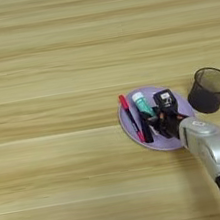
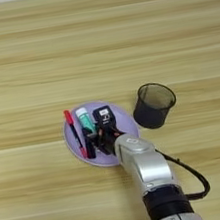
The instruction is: Move the objects on the table
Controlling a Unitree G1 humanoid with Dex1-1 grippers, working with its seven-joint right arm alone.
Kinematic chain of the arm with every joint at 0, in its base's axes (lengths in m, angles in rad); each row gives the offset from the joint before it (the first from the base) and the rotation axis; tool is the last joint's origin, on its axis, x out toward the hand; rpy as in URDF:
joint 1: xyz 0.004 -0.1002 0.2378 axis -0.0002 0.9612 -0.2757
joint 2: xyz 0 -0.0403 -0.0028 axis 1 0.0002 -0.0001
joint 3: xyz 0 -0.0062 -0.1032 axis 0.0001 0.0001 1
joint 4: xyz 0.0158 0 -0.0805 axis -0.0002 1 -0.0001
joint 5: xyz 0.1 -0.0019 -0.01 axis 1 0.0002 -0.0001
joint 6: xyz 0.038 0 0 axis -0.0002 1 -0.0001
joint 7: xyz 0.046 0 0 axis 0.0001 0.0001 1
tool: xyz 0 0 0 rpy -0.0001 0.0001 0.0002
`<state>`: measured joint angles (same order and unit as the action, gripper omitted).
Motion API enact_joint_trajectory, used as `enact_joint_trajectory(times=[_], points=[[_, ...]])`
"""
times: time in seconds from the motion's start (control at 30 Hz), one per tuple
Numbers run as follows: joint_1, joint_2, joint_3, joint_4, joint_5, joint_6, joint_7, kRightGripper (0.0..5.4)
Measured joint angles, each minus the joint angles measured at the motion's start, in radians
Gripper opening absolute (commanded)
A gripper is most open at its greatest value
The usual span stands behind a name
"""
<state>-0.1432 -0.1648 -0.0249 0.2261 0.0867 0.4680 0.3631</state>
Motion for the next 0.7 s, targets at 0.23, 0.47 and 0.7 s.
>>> enact_joint_trajectory(times=[0.23, 0.47, 0.7], points=[[0.044, 0.025, 0.059, -0.110, 0.012, 0.045, 0.016, 1.67], [0.096, 0.037, 0.145, -0.186, 0.015, 0.047, 0.054, 1.67], [0.124, 0.045, 0.218, -0.203, -0.001, 0.046, 0.060, 1.67]])
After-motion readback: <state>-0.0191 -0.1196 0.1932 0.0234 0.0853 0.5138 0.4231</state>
